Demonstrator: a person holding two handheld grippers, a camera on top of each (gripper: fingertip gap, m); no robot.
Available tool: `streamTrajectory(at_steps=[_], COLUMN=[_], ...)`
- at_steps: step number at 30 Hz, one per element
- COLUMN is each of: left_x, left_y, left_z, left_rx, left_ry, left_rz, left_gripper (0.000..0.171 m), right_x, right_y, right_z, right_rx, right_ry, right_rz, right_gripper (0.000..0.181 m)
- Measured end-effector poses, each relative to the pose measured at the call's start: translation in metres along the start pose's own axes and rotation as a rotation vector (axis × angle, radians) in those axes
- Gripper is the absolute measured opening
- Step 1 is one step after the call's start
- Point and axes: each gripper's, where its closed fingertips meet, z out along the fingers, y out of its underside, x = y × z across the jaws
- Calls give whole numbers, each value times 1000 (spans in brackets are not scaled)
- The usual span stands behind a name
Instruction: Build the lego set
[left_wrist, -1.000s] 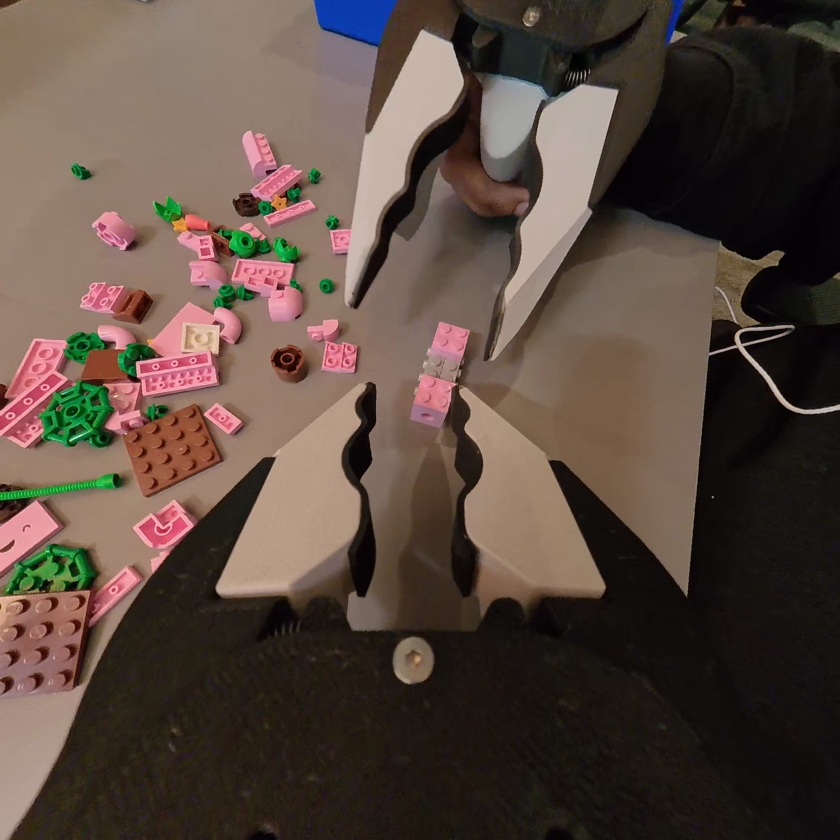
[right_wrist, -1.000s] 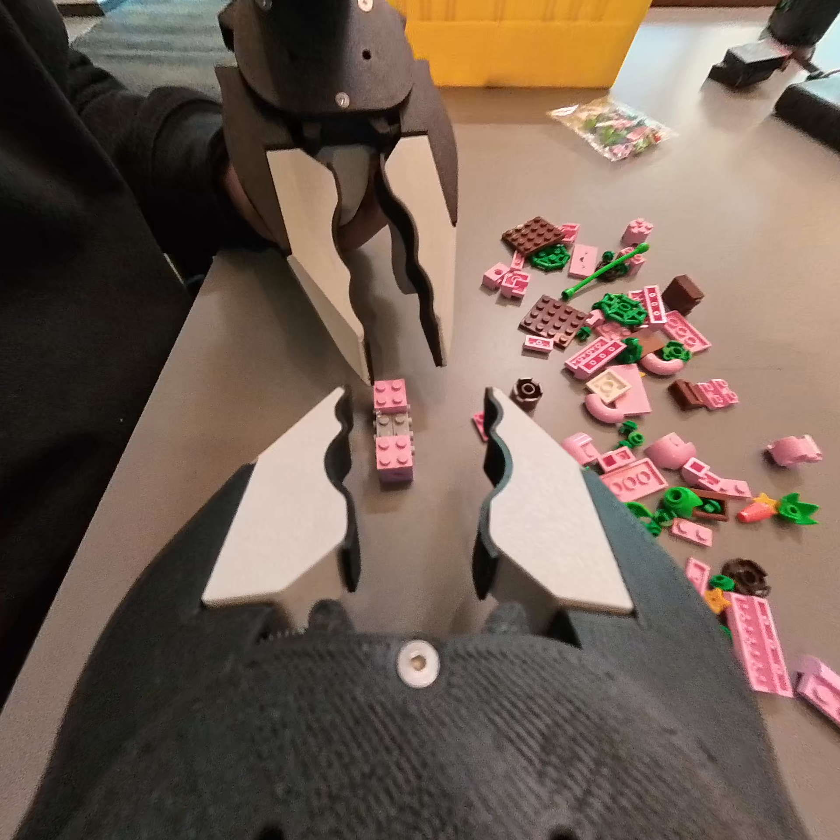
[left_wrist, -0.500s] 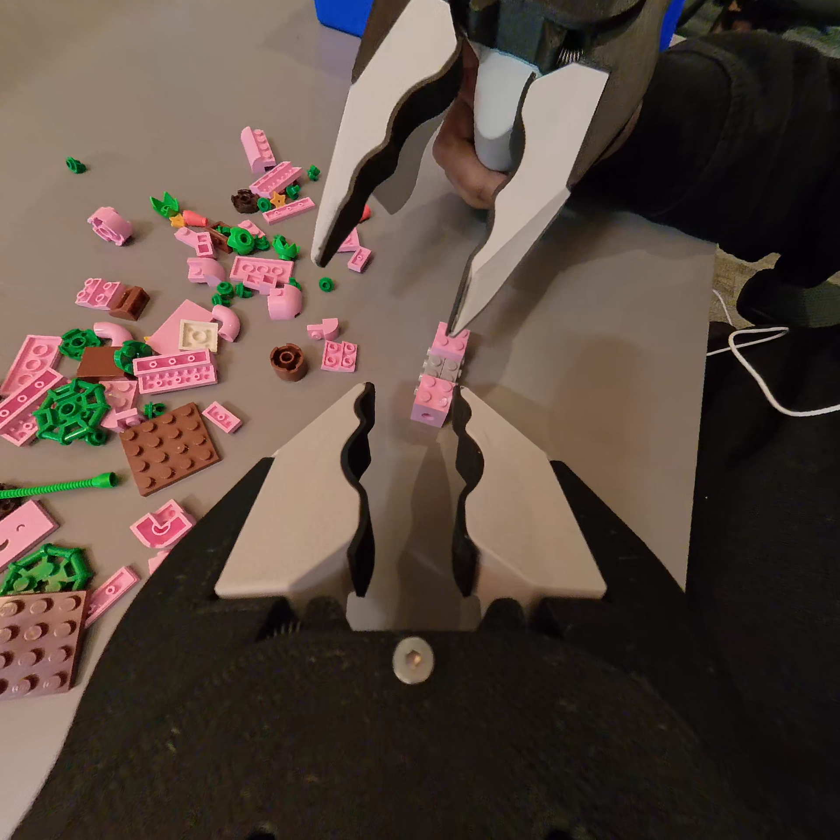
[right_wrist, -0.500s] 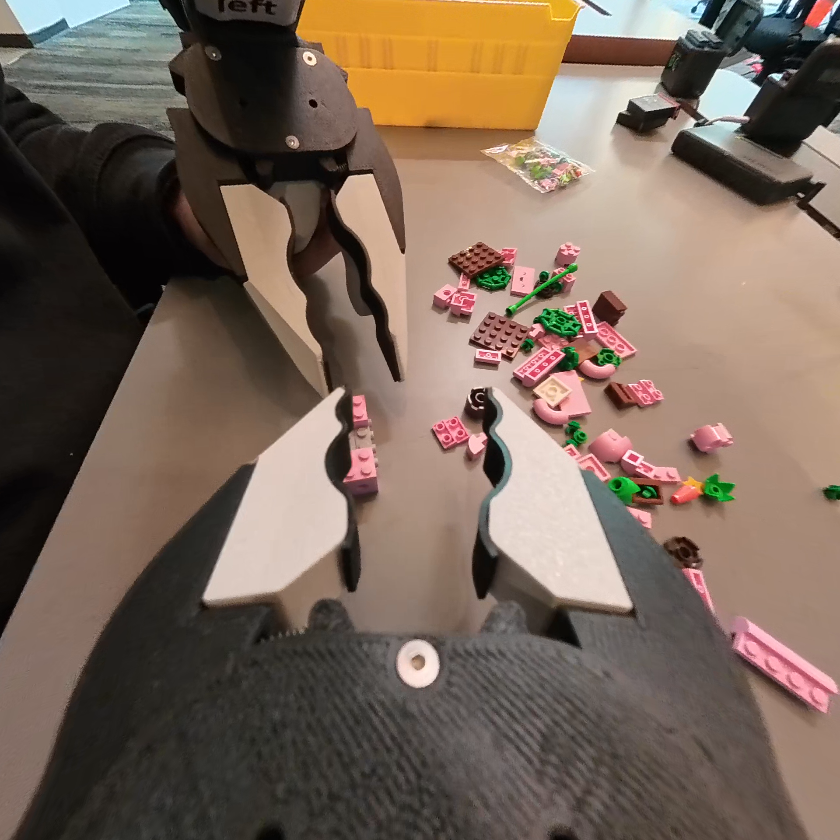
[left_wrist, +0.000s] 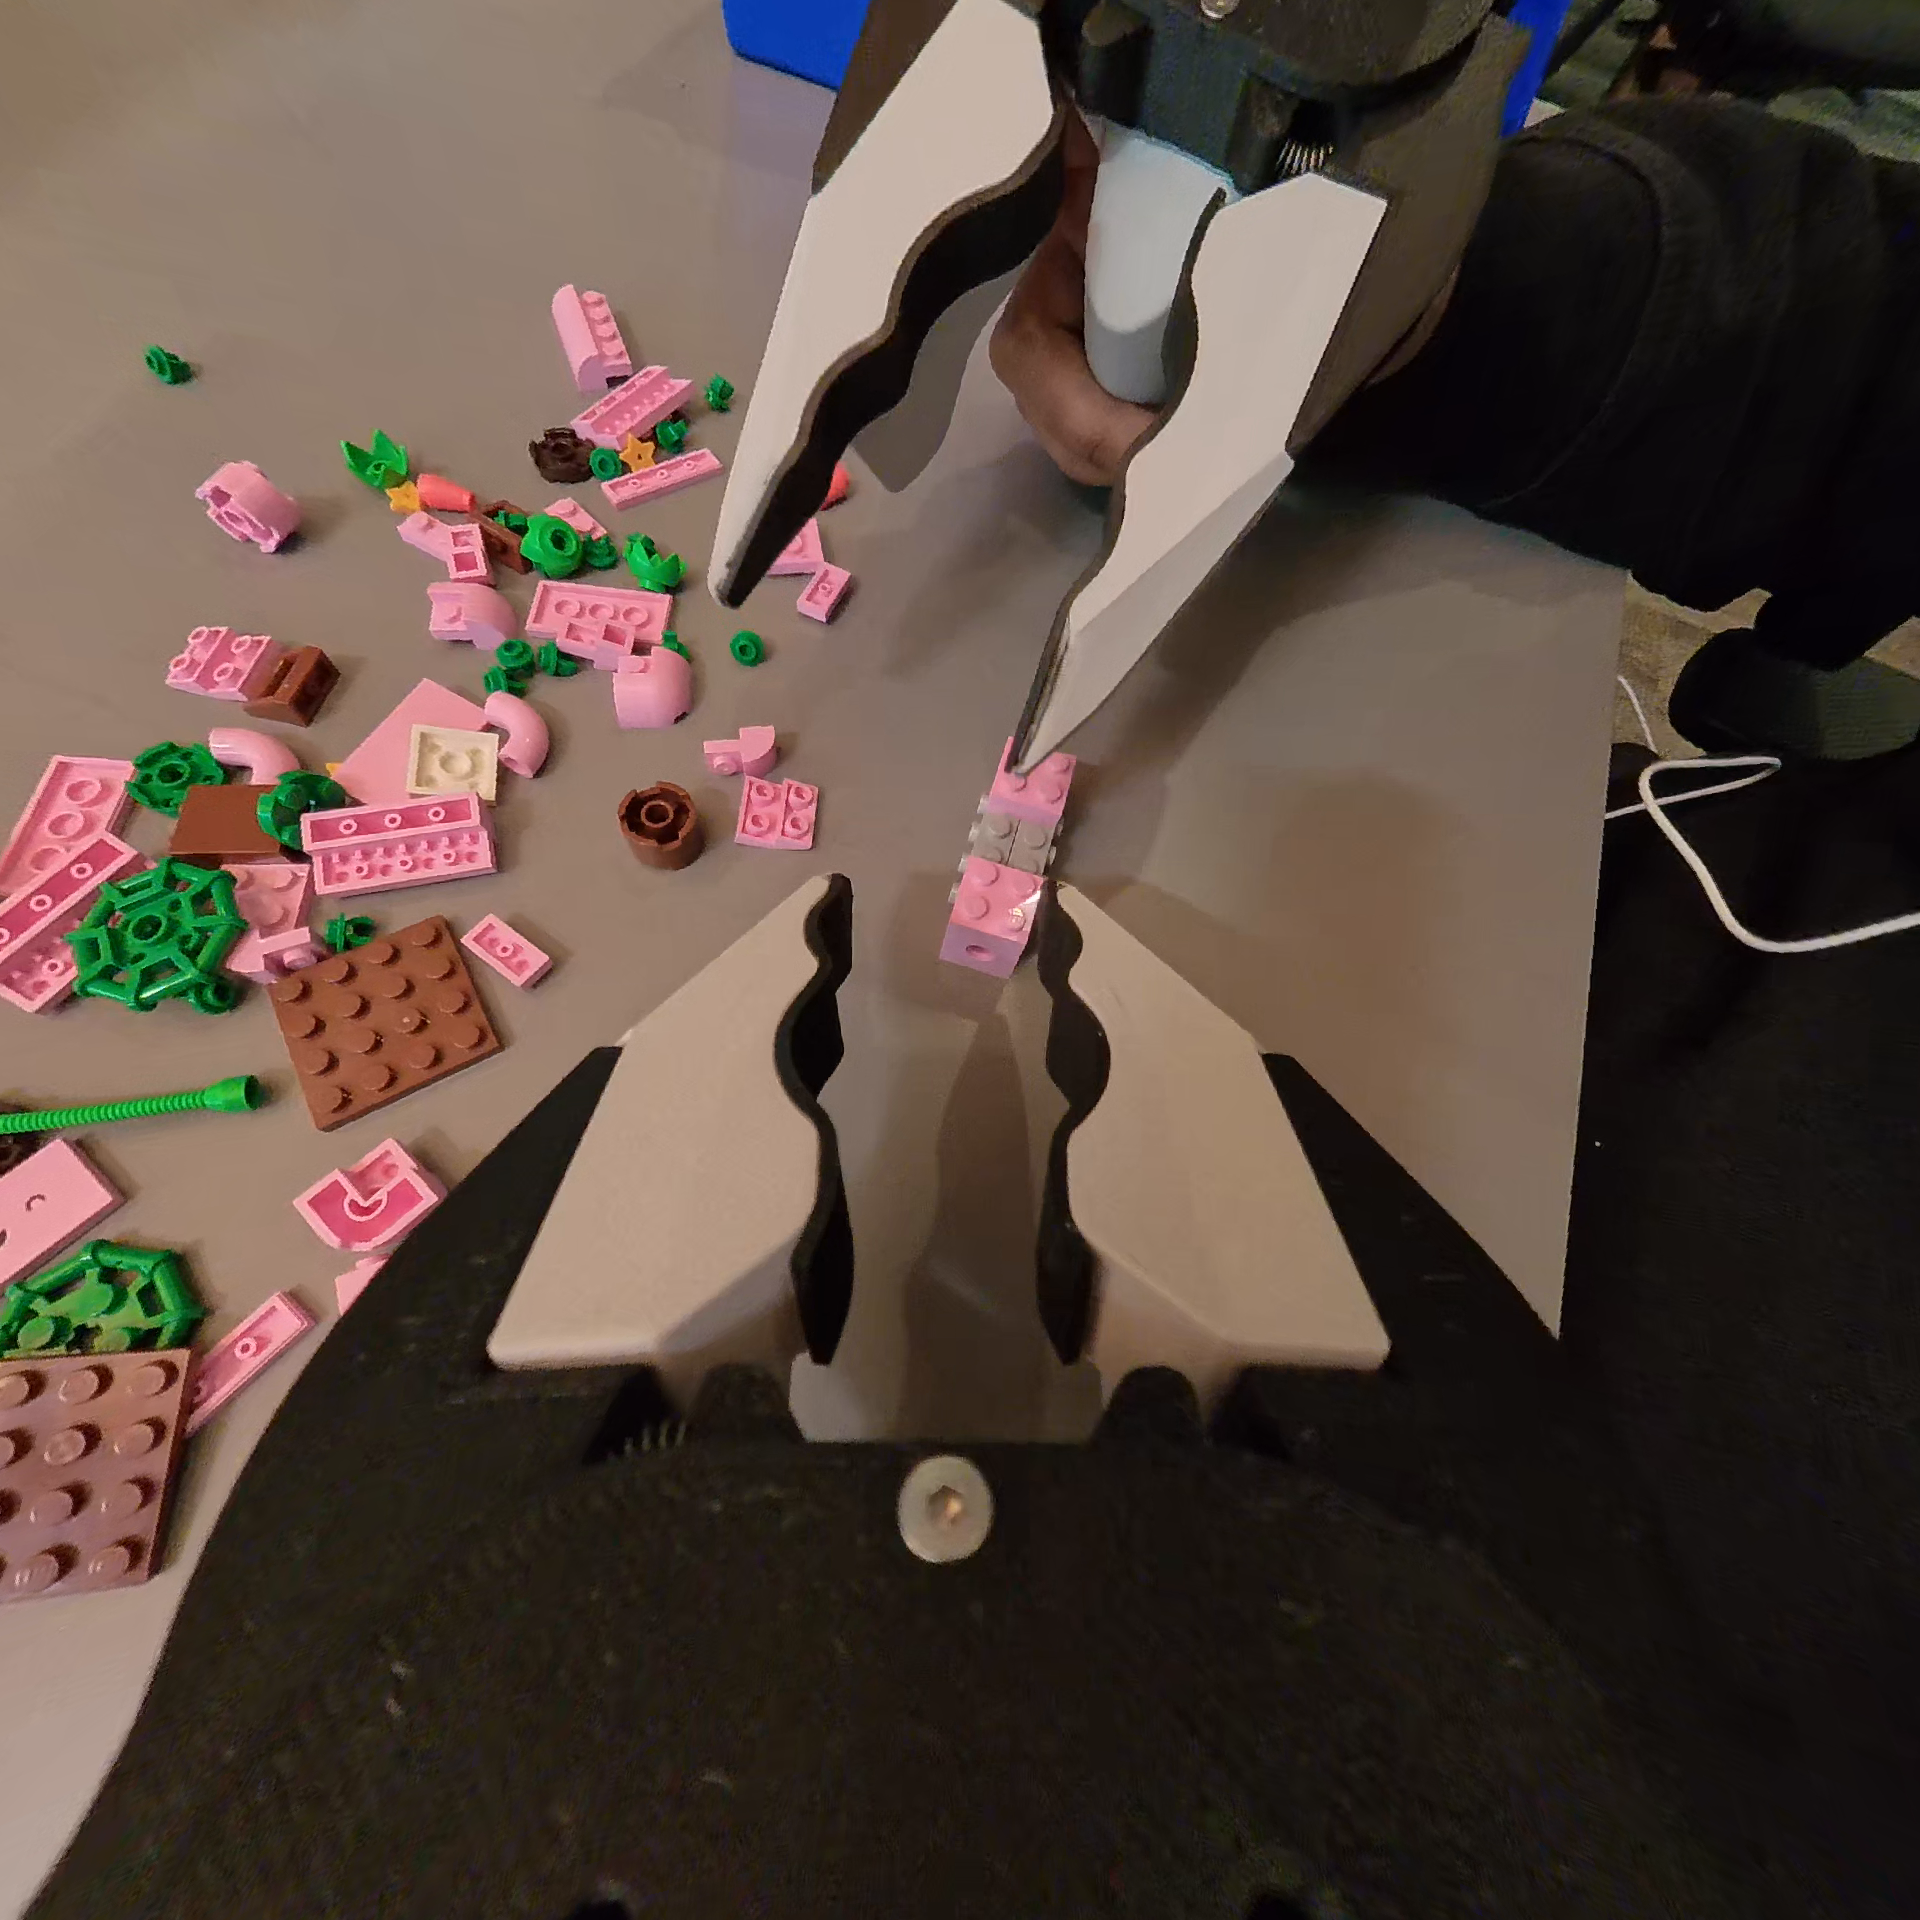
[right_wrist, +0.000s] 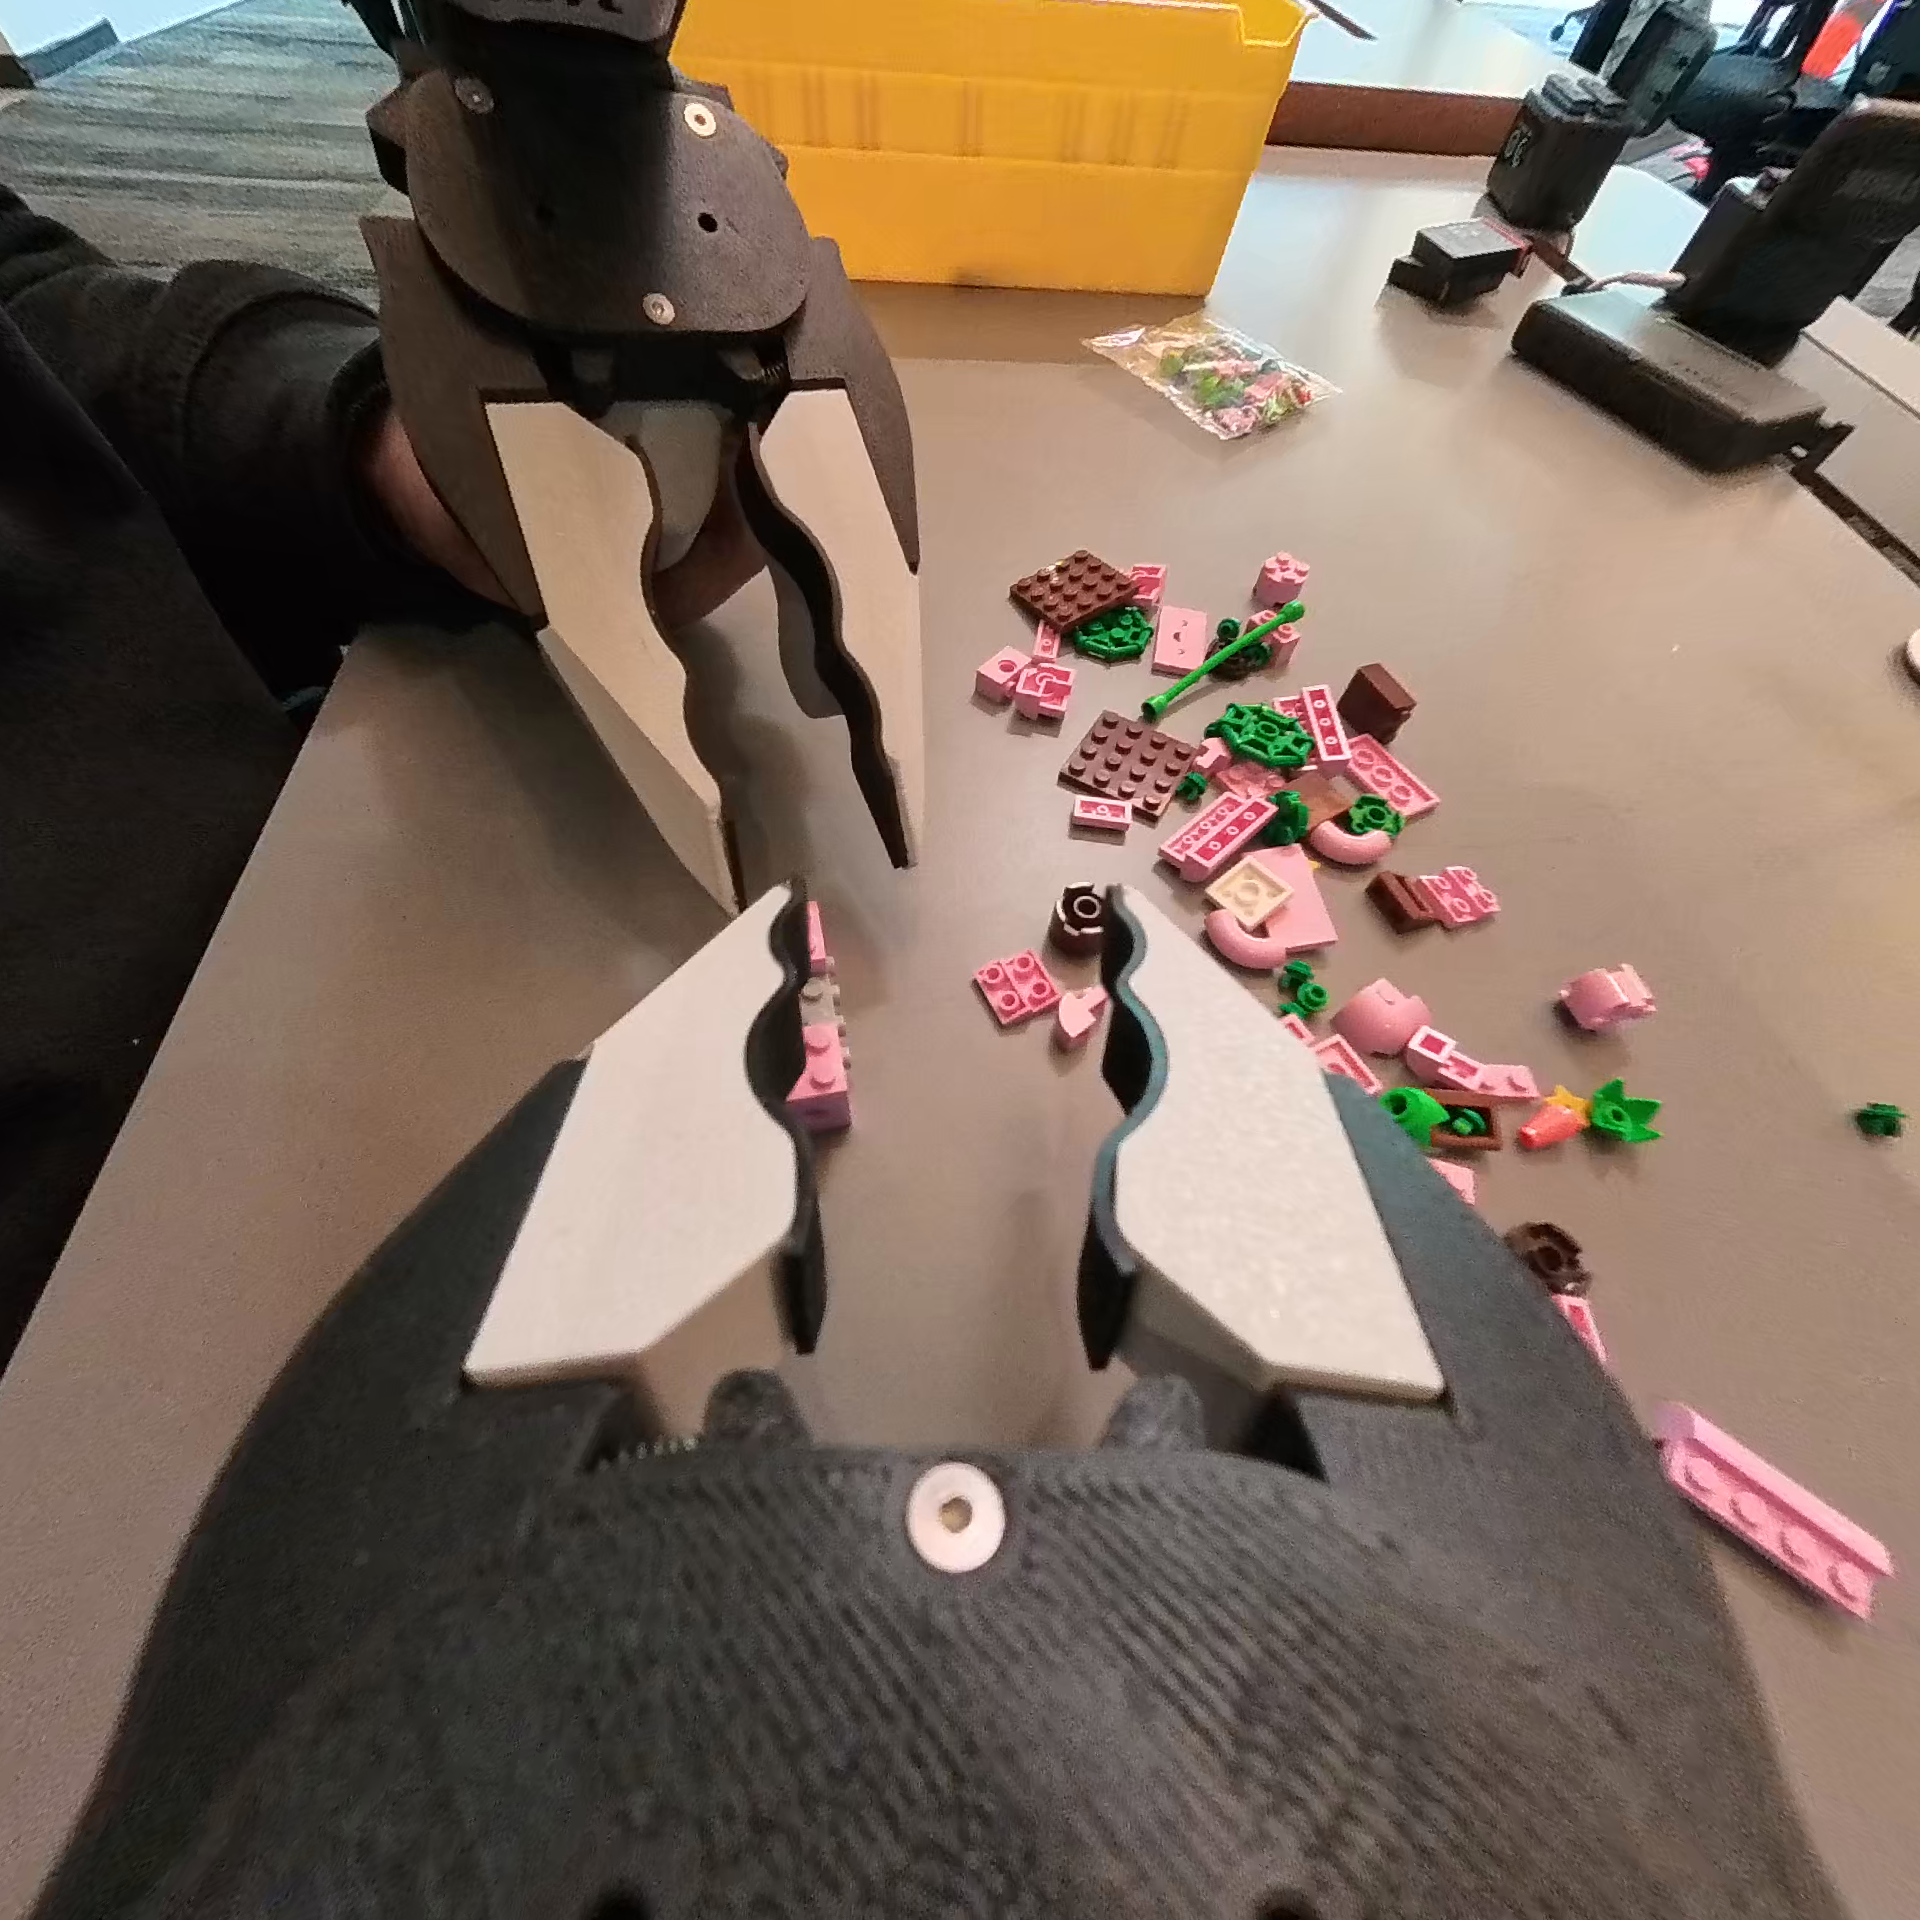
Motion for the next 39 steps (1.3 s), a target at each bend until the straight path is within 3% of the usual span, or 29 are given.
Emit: streamTrajectory(at_steps=[18,23,28,29,33,36,39], left_x=[-1,-15,-53,-66,-135,-183,-242], left_y=[1,-10,-78,-95,-162,-208,-248], left_z=[1,-5,-46,-53,-67,-50,-28], left_rx=[-5,68,322,350,486,533,566], left_ry=[-9,-97,-376,-434,-710,-840,-983], left_rz=[1,-29,43,71,188,277,291], left_gripper=[35,50,36,39,79,90,90], right_x=[7,15,33,36,49,49,49], right_y=[0,-3,-12,-14,-18,-13,-10], right_z=[1,-2,-12,-15,-22,-20,-20], right_rx=[-11,14,92,105,155,129,108], right_ry=[68,103,162,173,231,249,264], right_rz=[-45,-31,54,70,125,98,65], right_gripper=[55,55,53,53,51,51,51])
